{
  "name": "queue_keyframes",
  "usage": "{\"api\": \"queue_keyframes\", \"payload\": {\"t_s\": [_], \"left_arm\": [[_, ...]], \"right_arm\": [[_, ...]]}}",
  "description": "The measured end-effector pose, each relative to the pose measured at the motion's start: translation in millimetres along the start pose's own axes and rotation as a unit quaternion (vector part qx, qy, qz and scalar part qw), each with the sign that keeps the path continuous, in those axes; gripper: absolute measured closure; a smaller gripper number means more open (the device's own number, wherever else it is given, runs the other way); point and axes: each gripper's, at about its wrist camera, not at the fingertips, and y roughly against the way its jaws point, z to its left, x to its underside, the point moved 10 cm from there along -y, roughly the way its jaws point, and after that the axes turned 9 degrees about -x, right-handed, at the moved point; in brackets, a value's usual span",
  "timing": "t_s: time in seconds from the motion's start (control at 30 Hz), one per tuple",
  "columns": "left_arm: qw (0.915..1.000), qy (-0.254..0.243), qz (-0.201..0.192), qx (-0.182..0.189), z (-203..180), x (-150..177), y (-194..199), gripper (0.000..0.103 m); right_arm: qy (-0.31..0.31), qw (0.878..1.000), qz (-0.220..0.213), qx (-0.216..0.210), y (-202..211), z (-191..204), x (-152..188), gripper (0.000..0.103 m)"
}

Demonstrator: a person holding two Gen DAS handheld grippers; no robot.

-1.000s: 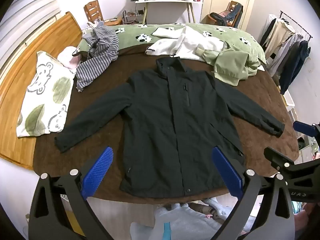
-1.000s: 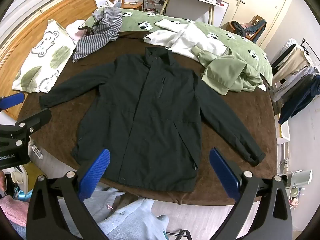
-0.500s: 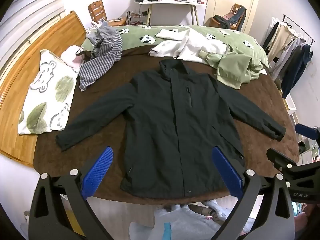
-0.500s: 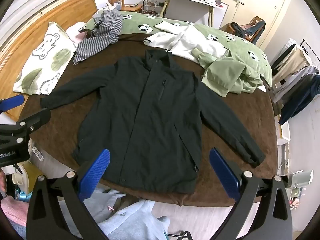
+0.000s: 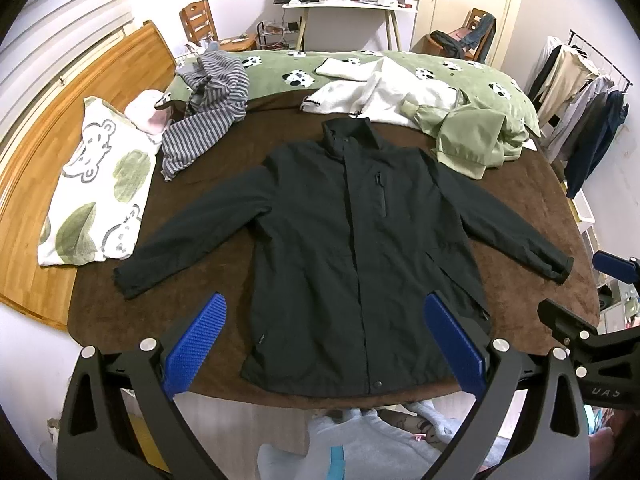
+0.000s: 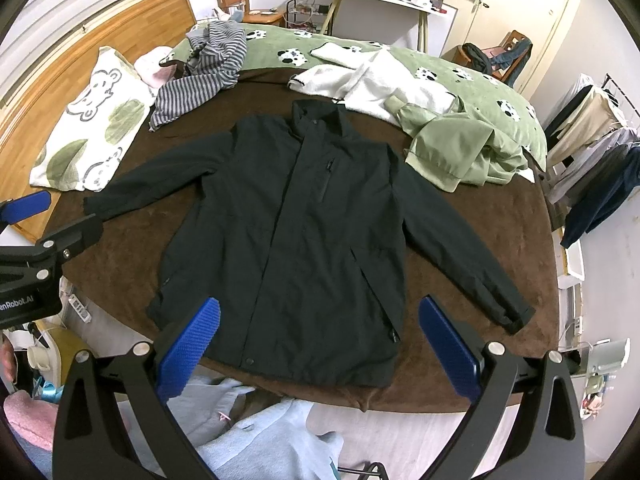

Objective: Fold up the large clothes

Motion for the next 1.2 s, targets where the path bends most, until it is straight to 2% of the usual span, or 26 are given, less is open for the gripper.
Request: {"api": "queue_keyframes", "payload": {"t_s": [1.0,1.2], "left_arm": [[1.0000,0.002,-0.002,-0.005,-1.4,-7.5,-4.6,0.006],[1.0000,0.000,0.000,-0.004,-0.4,-1.0,-0.5,0.006]], "right_arm": [[-0.001,1.000,-0.003,-0.001,1.0,-0.3,-1.4,0.006],[0.000,1.000,-0.003,-0.002,0.5,-0.3,-0.4,0.006]]}}
